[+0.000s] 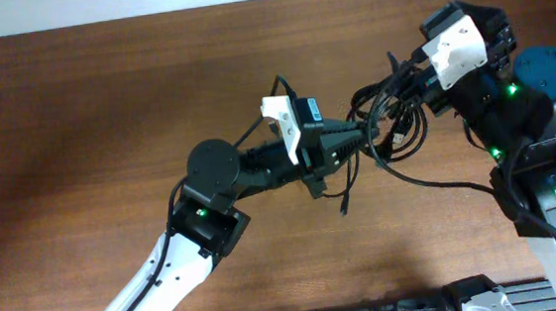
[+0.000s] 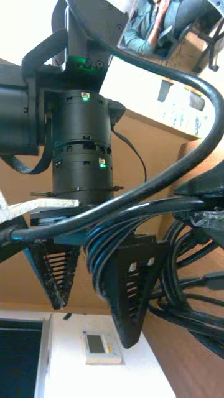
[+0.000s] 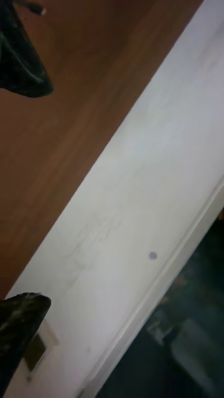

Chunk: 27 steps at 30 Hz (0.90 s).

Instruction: Untangle cables

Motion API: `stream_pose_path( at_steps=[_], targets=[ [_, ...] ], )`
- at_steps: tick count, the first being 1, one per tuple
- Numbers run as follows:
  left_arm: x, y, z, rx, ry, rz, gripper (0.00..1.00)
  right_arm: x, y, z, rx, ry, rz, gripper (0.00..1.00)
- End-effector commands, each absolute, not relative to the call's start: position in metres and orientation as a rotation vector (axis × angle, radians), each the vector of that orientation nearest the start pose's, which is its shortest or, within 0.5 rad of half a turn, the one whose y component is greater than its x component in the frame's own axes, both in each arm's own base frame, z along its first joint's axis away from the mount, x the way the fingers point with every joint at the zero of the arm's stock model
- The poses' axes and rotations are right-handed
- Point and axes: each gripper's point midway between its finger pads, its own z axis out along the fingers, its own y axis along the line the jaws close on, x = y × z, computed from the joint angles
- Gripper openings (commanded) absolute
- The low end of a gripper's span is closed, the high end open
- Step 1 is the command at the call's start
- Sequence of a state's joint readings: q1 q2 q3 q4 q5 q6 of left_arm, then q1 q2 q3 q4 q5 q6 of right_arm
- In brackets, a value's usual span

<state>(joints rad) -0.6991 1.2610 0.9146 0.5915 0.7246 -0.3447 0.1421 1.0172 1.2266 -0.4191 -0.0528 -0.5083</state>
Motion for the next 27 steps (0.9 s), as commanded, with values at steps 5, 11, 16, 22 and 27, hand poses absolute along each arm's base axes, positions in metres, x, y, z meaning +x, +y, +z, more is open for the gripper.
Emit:
stream_pose_path(
  at_steps=[5, 11, 16, 22, 27],
  targets=[
    [0.174, -0.325, 0.389, 1.188, 1.107, -1.484, 0.0, 0.354, -0.033, 0.397, -0.231, 1.802, -0.658, 0.99],
    [0.253, -0.287, 0.399, 0.867, 1.252, -1.328, 0.0, 0.33, 0.026, 0.311, -0.608, 2.079, -0.288, 0.99],
    [0.285, -0.257, 0.427, 0.57, 1.28, -1.395, 0.0, 0.291, 0.082, 0.282, -0.818, 2.143, 0.145, 0.99],
    [0.31, -0.235, 0.453, 0.332, 1.199, -1.335, 0.0, 0.252, 0.112, 0.269, -0.904, 2.201, 0.446, 0.98],
    [0.322, -0.215, 0.455, 0.275, 1.203, -1.328, 0.0, 0.257, 0.111, 0.272, -0.867, 2.197, 0.442, 0.99]
  ],
)
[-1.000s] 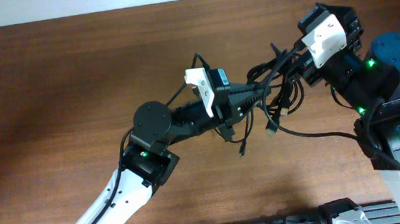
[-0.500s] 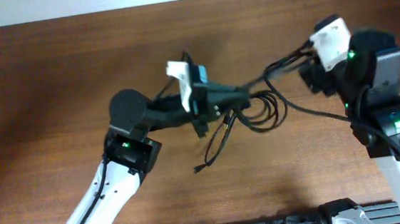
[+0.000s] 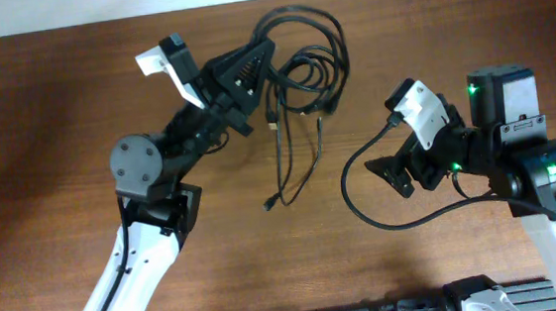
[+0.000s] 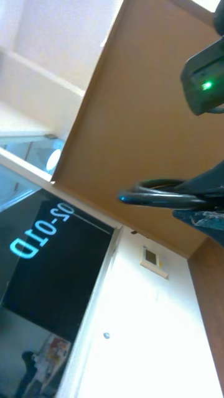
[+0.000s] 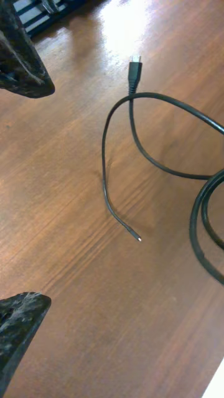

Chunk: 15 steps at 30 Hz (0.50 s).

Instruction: Untangle cables

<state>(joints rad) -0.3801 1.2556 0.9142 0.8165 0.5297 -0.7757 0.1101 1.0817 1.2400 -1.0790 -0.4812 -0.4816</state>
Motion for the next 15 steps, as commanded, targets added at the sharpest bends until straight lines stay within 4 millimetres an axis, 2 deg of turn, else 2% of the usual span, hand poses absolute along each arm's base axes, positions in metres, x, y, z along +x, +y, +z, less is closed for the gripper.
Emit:
stream_pose_path(
  at_steps=[1, 3, 5, 8, 10, 11, 12, 15],
  targets=[
    [0.317, -0.216, 0.456, 0.32, 1.194, -1.336, 0.0, 0.264, 0.108, 0.275, -0.793, 2.206, 0.435, 0.99],
    [0.302, -0.217, 0.459, 0.439, 1.161, -1.351, 0.0, 0.293, 0.101, 0.296, -0.529, 2.177, 0.429, 0.99],
    [0.295, -0.209, 0.459, 0.53, 1.14, -1.332, 0.0, 0.309, 0.103, 0.318, -0.307, 2.124, 0.527, 0.99],
    [0.288, -0.195, 0.464, 0.605, 1.097, -1.296, 0.0, 0.313, 0.104, 0.326, -0.247, 2.103, 0.569, 0.99],
    [0.264, -0.194, 0.472, 0.746, 0.992, -1.253, 0.0, 0.317, 0.105, 0.327, -0.086, 2.125, 0.665, 0.99],
    [0.256, -0.194, 0.474, 0.784, 0.955, -1.238, 0.0, 0.318, 0.111, 0.329, -0.07, 2.123, 0.721, 0.99],
    [0.246, -0.195, 0.477, 0.833, 0.906, -1.216, 0.0, 0.314, 0.127, 0.333, -0.143, 2.108, 0.834, 0.99],
    [0.236, -0.193, 0.483, 0.842, 0.877, -1.244, 0.0, 0.313, 0.149, 0.332, -0.3, 2.083, 0.972, 0.98]
  ],
)
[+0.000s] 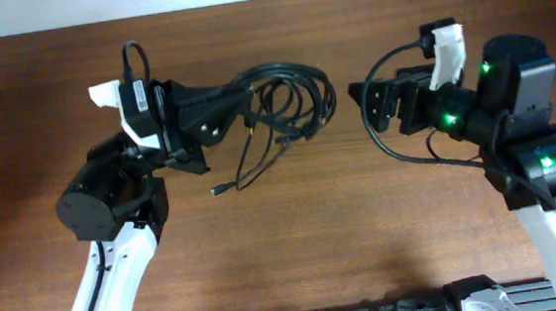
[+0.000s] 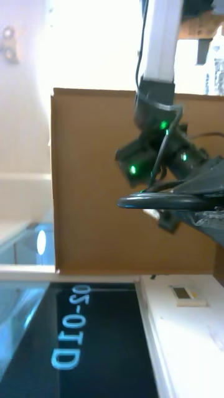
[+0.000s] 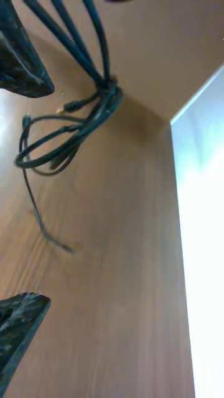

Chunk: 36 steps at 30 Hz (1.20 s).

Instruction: Untangle cables

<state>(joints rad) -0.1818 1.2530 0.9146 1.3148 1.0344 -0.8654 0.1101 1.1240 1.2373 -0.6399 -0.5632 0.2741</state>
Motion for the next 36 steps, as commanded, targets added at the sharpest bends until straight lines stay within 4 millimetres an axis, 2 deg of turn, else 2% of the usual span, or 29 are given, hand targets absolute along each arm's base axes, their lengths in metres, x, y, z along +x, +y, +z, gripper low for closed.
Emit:
stream_pose_path(
  at_steps=[1, 5, 6, 10, 12, 13, 15, 16, 18, 20, 23, 24, 26, 28, 31, 32, 36],
  targets=[
    [0.237, -0.192, 0.485, 0.829, 0.873, -1.244, 0.0, 0.306, 0.162, 0.336, -0.444, 2.031, 1.042, 0.99],
    [0.236, -0.194, 0.489, 0.793, 0.873, -1.289, 0.0, 0.309, 0.171, 0.325, -0.625, 1.977, 1.038, 0.99],
    [0.233, -0.198, 0.49, 0.792, 0.863, -1.305, 0.0, 0.313, 0.171, 0.32, -0.62, 1.992, 1.044, 0.99],
    [0.217, -0.217, 0.497, 0.792, 0.819, -1.39, 0.0, 0.348, 0.167, 0.286, -0.541, 2.083, 0.996, 0.99],
    [0.208, -0.225, 0.498, 0.804, 0.805, -1.426, 0.0, 0.382, 0.134, 0.263, -0.275, 2.205, 0.755, 0.99],
    [0.205, -0.225, 0.5, 0.797, 0.809, -1.451, 0.0, 0.395, 0.115, 0.257, -0.164, 2.224, 0.627, 0.99],
    [0.187, -0.217, 0.51, 0.813, 0.732, -1.471, 0.0, 0.405, 0.095, 0.254, -0.092, 2.225, 0.481, 0.99],
    [0.181, -0.215, 0.513, 0.823, 0.699, -1.471, 0.0, 0.405, 0.096, 0.254, -0.098, 2.223, 0.491, 0.99],
    [0.177, -0.213, 0.515, 0.831, 0.677, -1.462, 0.0, 0.396, 0.118, 0.26, -0.199, 2.207, 0.638, 0.99],
    [0.179, -0.211, 0.515, 0.822, 0.678, -1.454, 0.0, 0.394, 0.119, 0.259, -0.202, 2.209, 0.65, 0.99],
    [0.176, -0.201, 0.521, 0.818, 0.652, -1.408, 0.0, 0.396, 0.08, 0.242, -0.061, 2.289, 0.508, 0.99],
    [0.173, -0.192, 0.526, 0.816, 0.631, -1.363, 0.0, 0.392, 0.055, 0.23, 0.027, 2.347, 0.446, 0.99],
    [0.172, -0.175, 0.533, 0.8, 0.621, -1.277, 0.0, 0.383, 0.02, 0.219, 0.151, 2.402, 0.4, 0.99],
    [0.177, -0.156, 0.538, 0.775, 0.628, -1.177, 0.0, 0.373, -0.025, 0.21, 0.315, 2.432, 0.353, 0.99],
    [0.191, -0.141, 0.538, 0.735, 0.666, -1.106, 0.0, 0.355, -0.065, 0.201, 0.479, 2.461, 0.315, 0.99],
    [0.194, -0.137, 0.538, 0.727, 0.673, -1.088, 0.0, 0.35, -0.072, 0.199, 0.496, 2.471, 0.311, 0.99],
    [0.2, -0.127, 0.538, 0.706, 0.687, -1.041, 0.0, 0.346, -0.072, 0.196, 0.495, 2.488, 0.31, 0.99]
  ],
)
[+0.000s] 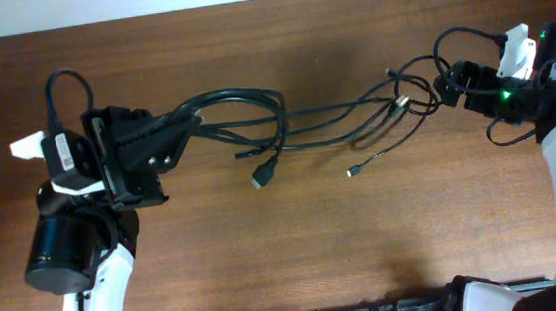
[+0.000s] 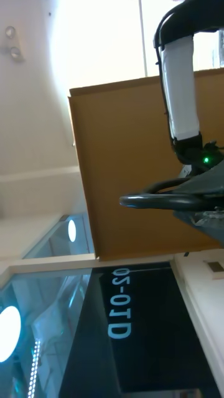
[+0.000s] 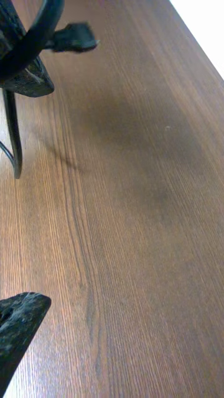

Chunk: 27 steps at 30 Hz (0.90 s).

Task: Untangle cables
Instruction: 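Pull the grippers apart, stretching the cables left and right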

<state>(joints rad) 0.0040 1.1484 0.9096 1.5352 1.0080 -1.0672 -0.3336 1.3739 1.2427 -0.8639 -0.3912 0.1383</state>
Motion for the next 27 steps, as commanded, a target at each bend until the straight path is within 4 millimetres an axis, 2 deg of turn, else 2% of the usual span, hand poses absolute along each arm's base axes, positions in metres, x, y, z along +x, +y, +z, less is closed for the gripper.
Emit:
stream_pose_path(
  at_steps=[1, 3, 4, 6, 13, 16, 21, 23, 25, 27],
  targets=[
    [0.201, -0.126, 0.538, 0.703, 0.689, -1.035, 0.0, 0.345, -0.072, 0.195, 0.497, 2.494, 0.311, 0.99],
    [0.207, -0.113, 0.541, 0.659, 0.686, -0.993, 0.0, 0.34, -0.075, 0.192, 0.423, 2.528, 0.255, 0.99],
    [0.212, -0.103, 0.545, 0.62, 0.679, -0.962, 0.0, 0.337, -0.084, 0.188, 0.449, 2.544, 0.187, 0.99],
    [0.221, -0.073, 0.552, 0.533, 0.675, -0.861, 0.0, 0.33, -0.095, 0.182, 0.485, 2.578, 0.096, 0.99],
    [0.233, -0.013, 0.558, 0.386, 0.692, -0.67, 0.0, 0.327, -0.098, 0.178, 0.499, 2.596, 0.067, 0.99],
    [0.248, 0.009, 0.553, 0.3, 0.761, -0.647, 0.0, 0.327, -0.1, 0.175, 0.504, 2.606, 0.06, 0.99],
    [0.252, 0.042, 0.554, 0.206, 0.776, -0.571, 0.0, 0.331, -0.101, 0.166, 0.51, 2.627, 0.064, 0.99],
    [0.25, 0.051, 0.556, 0.179, 0.758, -0.548, 0.0, 0.328, -0.11, 0.166, 0.528, 2.629, -0.011, 0.99],
    [0.253, 0.07, 0.56, 0.06, 0.737, -0.602, 0.0, 0.326, -0.117, 0.165, 0.542, 2.63, -0.067, 0.99],
    [0.268, 0.102, 0.554, -0.162, 0.732, -0.703, 0.0, 0.327, -0.118, 0.166, 0.541, 2.626, -0.071, 0.99]
  ],
)
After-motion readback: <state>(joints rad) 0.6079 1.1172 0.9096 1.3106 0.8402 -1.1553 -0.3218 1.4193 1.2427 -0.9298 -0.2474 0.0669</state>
